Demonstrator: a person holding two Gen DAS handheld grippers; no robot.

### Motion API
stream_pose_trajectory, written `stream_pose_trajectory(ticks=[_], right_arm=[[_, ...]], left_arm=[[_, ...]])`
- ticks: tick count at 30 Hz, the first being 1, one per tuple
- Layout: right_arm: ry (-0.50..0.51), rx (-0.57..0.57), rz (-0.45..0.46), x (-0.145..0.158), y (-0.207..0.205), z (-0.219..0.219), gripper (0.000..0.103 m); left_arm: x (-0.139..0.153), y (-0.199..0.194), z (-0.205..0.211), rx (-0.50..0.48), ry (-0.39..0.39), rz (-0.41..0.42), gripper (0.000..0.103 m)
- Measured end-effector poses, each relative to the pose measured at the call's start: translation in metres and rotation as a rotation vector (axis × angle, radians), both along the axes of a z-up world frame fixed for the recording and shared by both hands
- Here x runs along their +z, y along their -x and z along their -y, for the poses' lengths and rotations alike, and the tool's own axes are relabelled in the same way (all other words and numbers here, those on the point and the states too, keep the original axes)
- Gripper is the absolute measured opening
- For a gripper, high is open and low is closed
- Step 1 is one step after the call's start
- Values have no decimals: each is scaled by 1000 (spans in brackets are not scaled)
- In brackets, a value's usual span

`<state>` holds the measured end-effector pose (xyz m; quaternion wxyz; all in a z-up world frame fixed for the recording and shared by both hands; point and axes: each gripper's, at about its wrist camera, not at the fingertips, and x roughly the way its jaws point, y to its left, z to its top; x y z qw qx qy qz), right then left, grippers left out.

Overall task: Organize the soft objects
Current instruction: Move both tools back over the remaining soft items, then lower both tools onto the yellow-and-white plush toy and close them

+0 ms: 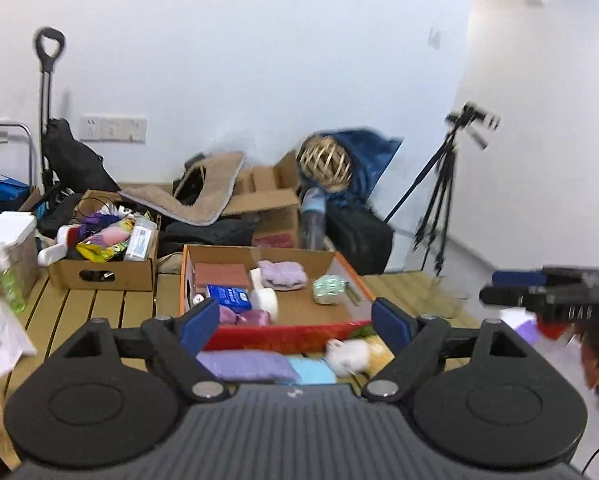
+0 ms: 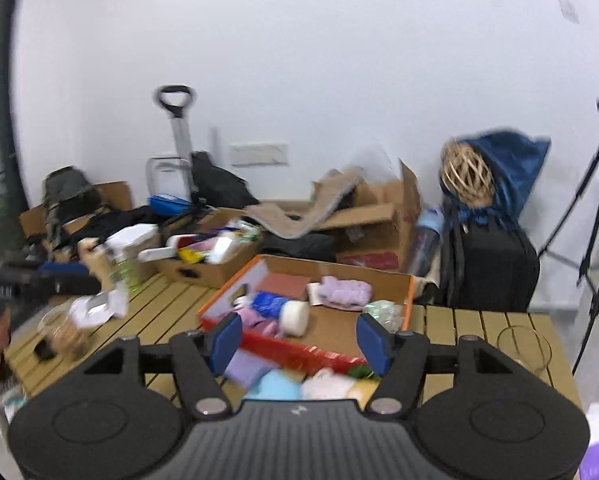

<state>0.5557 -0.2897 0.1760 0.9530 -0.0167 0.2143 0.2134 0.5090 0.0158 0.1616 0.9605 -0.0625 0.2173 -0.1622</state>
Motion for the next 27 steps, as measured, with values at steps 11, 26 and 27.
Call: stream_pose_trajectory(ticks=[11,26,27], right_arm=[[-79,-88,54,-119,204,-14,85],[-65,-149,-36,-160,162,-21,85],[-62,-157,-46,-164,154,-20,85]], left_arm=[[-102,198,-8,141,-38,99,103],[-135,125,27,-36,1,-43,103],[-139,111,35,-52,-12,-57,103]])
